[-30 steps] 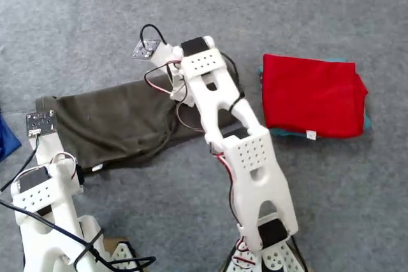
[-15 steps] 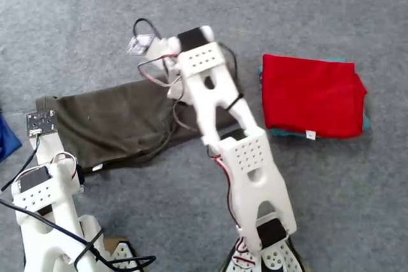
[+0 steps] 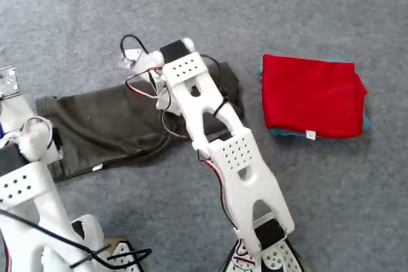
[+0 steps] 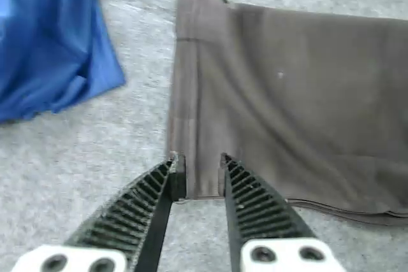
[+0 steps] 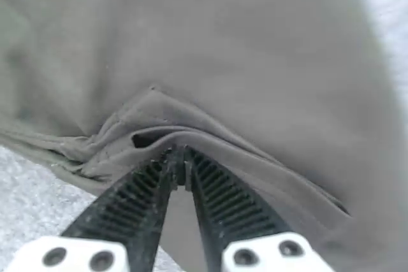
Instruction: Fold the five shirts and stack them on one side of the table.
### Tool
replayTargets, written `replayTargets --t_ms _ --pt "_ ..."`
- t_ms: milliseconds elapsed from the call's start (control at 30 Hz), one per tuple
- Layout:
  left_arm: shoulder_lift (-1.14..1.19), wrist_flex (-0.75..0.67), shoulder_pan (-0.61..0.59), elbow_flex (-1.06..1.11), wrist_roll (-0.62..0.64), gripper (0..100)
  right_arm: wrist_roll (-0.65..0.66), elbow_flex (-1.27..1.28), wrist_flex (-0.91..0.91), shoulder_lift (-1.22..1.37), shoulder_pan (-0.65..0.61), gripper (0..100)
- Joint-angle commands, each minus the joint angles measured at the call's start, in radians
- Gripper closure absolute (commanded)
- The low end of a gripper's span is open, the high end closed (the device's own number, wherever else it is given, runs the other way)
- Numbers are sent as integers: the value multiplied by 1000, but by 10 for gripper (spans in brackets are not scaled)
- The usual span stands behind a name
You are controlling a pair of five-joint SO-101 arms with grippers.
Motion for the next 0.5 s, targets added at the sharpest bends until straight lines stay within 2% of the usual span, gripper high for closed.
replayTargets --t_ms 0,200,467 --pt "80 -86 25 15 23 880 -9 -67 15 -61 11 984" --pt "322 -281 21 145 15 880 -31 -67 15 -163 17 984" --pt "554 -252 -24 73 -71 880 -98 -56 15 -325 121 984"
